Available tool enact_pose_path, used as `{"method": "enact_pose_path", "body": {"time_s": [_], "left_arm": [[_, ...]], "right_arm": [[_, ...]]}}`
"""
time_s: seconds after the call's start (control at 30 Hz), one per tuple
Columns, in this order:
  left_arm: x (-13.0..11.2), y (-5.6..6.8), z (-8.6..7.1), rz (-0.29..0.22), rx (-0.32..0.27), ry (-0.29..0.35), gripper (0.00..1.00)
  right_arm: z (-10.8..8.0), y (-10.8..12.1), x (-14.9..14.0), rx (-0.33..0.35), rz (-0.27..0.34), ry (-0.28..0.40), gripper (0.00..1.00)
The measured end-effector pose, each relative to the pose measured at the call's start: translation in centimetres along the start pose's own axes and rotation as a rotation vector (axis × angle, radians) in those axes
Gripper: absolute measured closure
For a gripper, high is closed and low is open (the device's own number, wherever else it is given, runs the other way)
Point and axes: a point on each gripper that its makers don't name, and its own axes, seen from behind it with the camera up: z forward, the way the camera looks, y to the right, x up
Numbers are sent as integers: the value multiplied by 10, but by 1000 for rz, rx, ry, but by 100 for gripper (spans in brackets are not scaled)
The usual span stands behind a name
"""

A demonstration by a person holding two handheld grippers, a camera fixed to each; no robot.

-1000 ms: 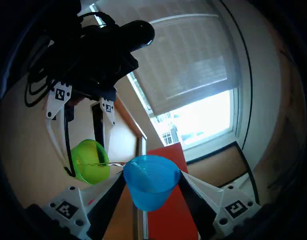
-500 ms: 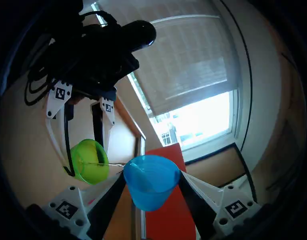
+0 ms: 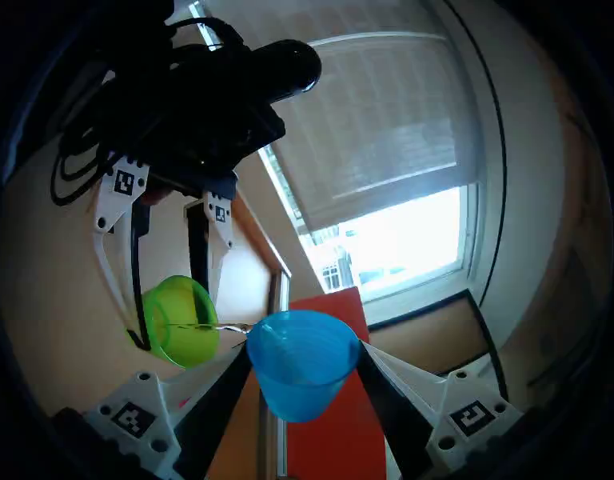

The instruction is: Pour water

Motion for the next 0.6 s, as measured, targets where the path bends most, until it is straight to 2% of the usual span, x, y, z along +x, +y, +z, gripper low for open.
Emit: {"method": "enact_pose_path", "body": {"time_s": [0.6], "left_arm": [[1, 0, 0, 2, 1, 4, 13]], "right_arm": [[1, 4, 4, -8, -32, 6, 7]]}}
